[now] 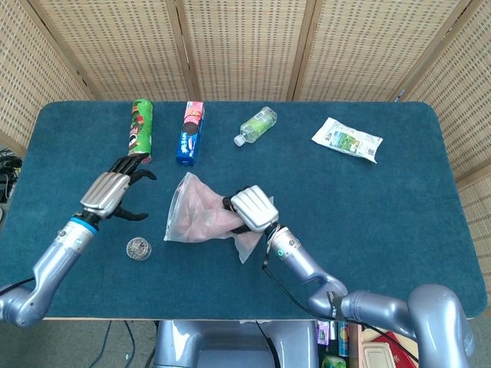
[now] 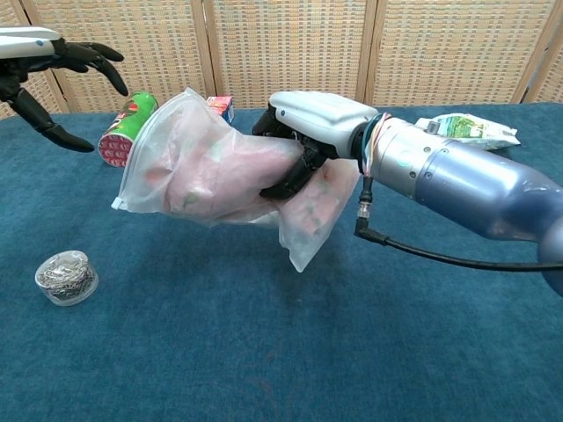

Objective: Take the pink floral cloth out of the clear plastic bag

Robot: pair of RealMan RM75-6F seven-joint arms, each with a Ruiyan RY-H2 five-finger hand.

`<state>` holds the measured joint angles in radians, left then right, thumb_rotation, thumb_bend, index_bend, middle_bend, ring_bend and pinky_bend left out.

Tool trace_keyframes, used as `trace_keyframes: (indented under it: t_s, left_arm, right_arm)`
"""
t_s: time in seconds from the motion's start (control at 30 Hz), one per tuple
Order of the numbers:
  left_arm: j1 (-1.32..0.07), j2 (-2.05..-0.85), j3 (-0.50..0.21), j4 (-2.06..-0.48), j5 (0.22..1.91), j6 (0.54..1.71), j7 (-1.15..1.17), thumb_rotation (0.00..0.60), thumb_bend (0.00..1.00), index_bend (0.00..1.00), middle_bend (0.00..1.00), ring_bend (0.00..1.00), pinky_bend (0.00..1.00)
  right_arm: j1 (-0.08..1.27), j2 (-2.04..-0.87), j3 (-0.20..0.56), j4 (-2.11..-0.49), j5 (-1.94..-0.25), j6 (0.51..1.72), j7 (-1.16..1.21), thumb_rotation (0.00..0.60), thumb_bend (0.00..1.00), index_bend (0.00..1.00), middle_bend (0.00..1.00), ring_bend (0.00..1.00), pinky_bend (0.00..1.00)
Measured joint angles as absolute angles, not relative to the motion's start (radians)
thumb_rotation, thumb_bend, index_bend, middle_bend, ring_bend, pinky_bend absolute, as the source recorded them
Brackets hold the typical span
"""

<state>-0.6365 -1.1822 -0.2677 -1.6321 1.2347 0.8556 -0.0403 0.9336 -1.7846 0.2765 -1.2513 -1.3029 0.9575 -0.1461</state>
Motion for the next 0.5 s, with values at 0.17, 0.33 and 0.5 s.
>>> trace_keyframes:
  t_s: [0.17, 0.33, 0.5]
  left_arm:
    - [-0.685, -1.238, -0.278, -1.626, 1.208, 0.84, -0.036, 0.6, 0.1, 0.3, 0.0, 0.0, 0.0]
    - [-0.716, -1.265, -0.276, -1.628, 1.177, 0.823, -0.002, 0.6, 0.1, 0.3, 0.0, 0.0, 0.0]
    - [-0.755, -1.299, -0.271, -1.631, 1.124, 0.805, 0.045, 0.6, 0.1, 0.3, 0.0, 0.0, 0.0]
  right_arm:
    - [0.934, -1.784, 0.281, -1.265, -1.293, 0.958, -0.15, 0.6, 0.7, 0.62, 0.69, 0.62, 0.56]
    - [0.934, -1.781, 0.288, -1.282, -1.283, 0.959, -0.154, 0.6, 0.7, 0.62, 0.69, 0.62, 0.56]
    - [0.934, -1.774, 0.296, -1.306, -1.27, 0.959, -0.159, 0.6, 0.7, 0.62, 0.69, 0.62, 0.56]
